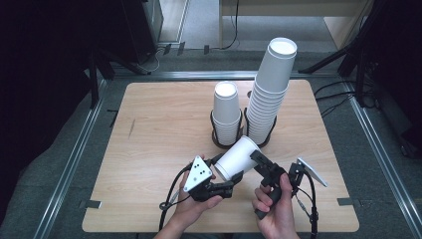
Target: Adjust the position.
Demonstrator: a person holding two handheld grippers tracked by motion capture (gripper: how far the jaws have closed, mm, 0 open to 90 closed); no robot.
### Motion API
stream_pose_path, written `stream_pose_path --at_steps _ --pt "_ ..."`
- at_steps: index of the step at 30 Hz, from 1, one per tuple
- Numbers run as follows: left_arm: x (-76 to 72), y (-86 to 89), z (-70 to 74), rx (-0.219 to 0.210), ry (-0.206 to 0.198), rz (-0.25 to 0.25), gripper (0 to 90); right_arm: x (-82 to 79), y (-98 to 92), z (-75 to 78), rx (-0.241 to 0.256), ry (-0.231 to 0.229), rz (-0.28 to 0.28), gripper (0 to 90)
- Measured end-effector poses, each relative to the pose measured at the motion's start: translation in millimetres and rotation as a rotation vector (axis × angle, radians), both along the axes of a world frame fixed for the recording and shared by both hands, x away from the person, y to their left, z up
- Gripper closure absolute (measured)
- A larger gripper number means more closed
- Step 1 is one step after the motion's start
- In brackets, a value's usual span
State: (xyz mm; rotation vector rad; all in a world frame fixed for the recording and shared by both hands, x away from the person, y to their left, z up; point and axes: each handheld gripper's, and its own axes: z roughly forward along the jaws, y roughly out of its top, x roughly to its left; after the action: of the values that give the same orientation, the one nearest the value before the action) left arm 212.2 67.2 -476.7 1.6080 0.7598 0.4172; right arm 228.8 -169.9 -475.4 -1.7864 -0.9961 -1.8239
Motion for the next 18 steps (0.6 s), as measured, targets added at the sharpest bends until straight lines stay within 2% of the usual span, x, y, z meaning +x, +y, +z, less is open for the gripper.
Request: stream_pose_path --at_steps 5,18 --pt "-2.0 -2.8 0.1 0.004 -0.006 -0.003 24.0 0.4 2.5 -1.0 -0.006 0.005 0.005 0.0" --pt "-6.5 -9.0 0.9 0.008 -0.014 -0.027 24.1 4.1 4.6 -5.7 0.015 0.024 0.020 0.0"
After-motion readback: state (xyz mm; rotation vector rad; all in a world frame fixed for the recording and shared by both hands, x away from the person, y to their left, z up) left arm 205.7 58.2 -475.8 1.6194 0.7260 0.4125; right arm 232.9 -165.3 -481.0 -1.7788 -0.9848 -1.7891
